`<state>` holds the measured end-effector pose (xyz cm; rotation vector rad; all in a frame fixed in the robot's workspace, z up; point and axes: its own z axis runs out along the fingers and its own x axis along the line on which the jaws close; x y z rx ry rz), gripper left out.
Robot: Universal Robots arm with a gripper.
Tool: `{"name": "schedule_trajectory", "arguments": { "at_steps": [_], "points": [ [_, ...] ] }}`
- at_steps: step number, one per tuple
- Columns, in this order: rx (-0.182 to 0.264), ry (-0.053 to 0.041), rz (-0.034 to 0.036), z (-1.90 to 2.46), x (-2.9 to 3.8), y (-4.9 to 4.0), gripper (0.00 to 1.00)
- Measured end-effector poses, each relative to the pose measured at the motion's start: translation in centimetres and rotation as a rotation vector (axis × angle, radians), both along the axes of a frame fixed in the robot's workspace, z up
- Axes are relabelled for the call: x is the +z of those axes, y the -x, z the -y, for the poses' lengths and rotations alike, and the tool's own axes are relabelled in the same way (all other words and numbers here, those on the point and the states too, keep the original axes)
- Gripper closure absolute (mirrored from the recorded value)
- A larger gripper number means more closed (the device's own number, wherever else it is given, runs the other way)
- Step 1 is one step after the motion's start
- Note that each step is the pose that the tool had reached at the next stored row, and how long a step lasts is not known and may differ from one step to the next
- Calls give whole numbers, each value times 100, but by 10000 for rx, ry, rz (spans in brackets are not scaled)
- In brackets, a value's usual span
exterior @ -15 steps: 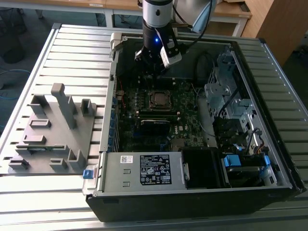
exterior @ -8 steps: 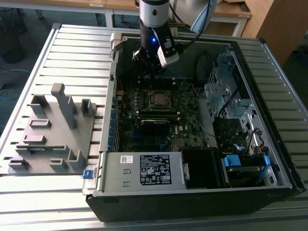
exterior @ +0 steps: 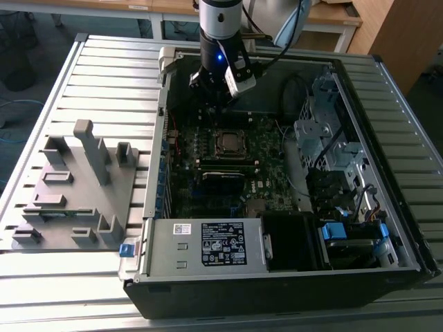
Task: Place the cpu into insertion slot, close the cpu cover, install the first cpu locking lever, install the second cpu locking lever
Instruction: 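Install the first cpu locking lever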
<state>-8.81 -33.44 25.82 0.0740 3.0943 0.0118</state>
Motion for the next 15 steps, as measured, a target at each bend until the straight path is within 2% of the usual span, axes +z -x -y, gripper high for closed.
{"name": "schedule_trajectory", "arguments": {
  "at_steps": [7, 15],
  "points": [
    [-2, -1, 5, 1, 0, 11, 90],
    [-1, 0, 94, 0, -3, 100, 90]
  ]
}}
